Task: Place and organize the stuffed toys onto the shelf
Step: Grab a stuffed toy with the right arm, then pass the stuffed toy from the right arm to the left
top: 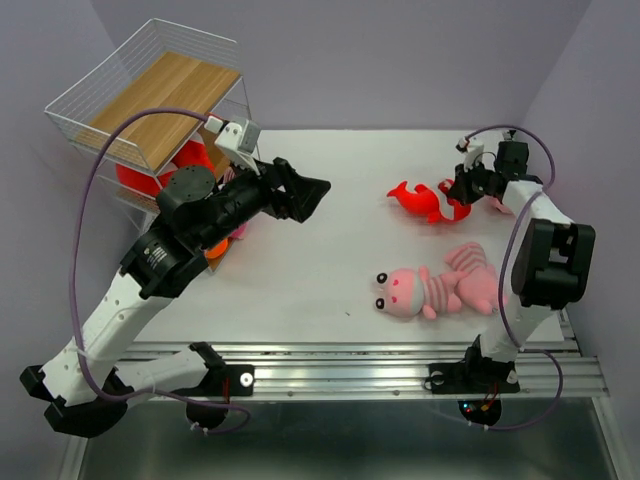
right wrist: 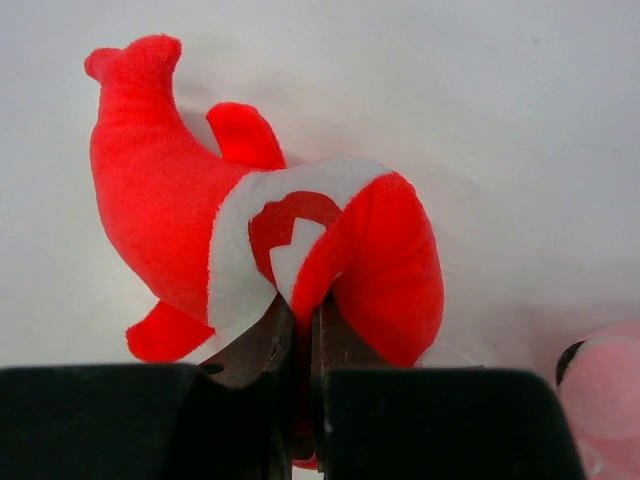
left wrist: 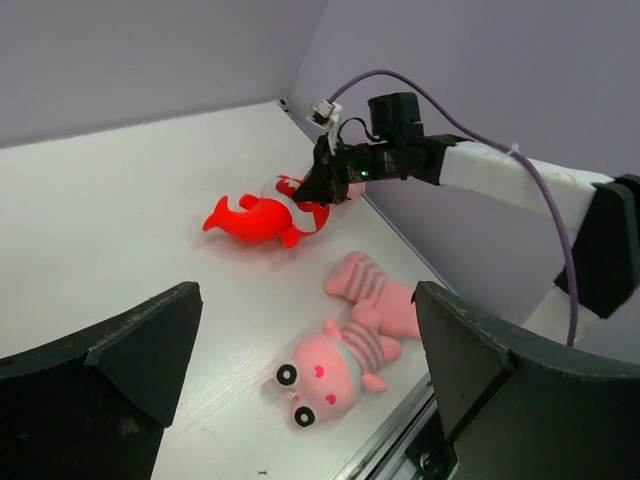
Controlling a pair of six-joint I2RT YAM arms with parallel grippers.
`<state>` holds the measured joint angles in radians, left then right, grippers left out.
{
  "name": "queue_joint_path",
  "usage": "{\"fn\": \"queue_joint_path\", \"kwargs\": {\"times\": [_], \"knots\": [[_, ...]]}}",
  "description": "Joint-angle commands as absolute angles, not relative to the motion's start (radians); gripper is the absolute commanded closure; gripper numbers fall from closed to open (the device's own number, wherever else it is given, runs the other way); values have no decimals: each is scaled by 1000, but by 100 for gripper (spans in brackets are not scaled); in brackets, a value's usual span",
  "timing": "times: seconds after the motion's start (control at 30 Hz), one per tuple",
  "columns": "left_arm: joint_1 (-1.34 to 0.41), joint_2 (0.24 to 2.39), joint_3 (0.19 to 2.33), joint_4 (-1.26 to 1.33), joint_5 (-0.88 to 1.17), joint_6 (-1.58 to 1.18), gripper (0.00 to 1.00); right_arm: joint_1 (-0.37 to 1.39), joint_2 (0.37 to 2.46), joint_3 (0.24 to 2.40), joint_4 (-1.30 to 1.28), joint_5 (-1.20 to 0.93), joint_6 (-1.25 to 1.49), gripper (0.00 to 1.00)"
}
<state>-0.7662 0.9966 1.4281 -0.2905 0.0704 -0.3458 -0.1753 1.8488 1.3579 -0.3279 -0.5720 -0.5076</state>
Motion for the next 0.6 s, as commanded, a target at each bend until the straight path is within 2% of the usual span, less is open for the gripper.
{"fn": "queue_joint_path", "kwargs": {"times": [0.0,0.07,0.17,0.2,0.3,0.43,0.57], "knots": [[-769,1023,1410,-206,34,-417,1,-178,1633,1278,-409,-868,-690,99],[-769,1041,1408,-199,21,-432,1,-178,1576,1258,-498,-957,-834,99],[-769,1089,1405,-189,21,-483,1,-157,1506,1276,-795,-1093,-1148,99],[-769,1113,1402,-181,35,-494,1,-131,1493,1299,-1007,-1133,-1369,99],[-770,1153,1394,-150,89,-505,1,-94,1471,1321,-1371,-1176,-1683,98],[-776,1236,1382,-109,219,-522,1,-9,1362,1270,-1385,-1201,-1733,93],[-807,1310,1381,-107,282,-497,1,87,1261,1275,-1384,-1236,-1675,92]]}}
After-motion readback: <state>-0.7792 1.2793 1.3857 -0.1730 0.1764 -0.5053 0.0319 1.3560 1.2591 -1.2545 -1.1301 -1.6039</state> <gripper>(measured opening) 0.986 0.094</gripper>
